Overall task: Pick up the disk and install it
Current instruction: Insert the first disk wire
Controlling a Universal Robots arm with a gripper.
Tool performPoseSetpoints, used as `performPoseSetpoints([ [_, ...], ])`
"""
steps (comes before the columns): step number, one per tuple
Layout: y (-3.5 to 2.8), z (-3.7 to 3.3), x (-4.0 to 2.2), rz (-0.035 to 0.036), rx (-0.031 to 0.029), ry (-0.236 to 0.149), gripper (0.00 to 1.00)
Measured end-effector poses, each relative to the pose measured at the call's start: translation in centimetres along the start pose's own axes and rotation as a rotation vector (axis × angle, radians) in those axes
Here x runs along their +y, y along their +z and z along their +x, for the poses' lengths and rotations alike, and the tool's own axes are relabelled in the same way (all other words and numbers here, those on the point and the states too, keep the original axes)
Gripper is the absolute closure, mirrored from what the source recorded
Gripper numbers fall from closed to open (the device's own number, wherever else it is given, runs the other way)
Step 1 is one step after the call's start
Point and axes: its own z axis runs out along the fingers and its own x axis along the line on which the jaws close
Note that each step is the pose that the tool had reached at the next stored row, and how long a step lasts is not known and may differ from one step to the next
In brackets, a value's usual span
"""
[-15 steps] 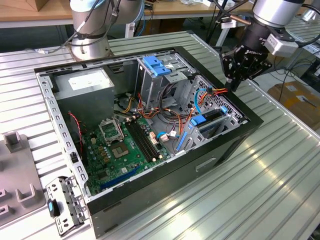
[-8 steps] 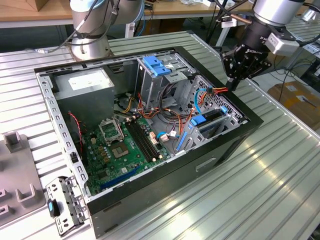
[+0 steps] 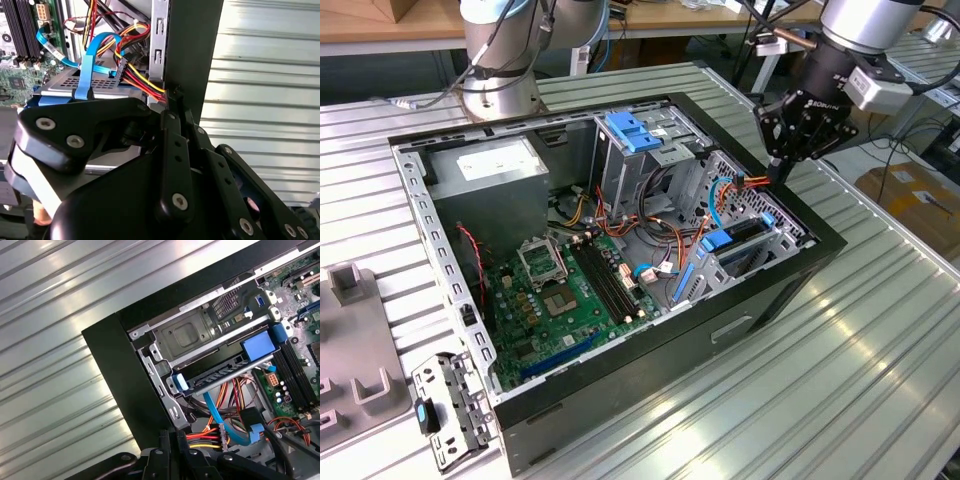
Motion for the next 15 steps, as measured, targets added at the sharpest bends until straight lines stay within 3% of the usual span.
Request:
performPoseSetpoints([
  [7,-0.01,0.0,-0.01,-0.0029,-0.0014,0.094,0.84],
  [12,-0.39,0.03,-0.01,-0.0062,-0.0015,0.154,0.84],
  [15,-0.41,0.03,-0.01,-0.0081,-0.0025,0.217,0.84],
])
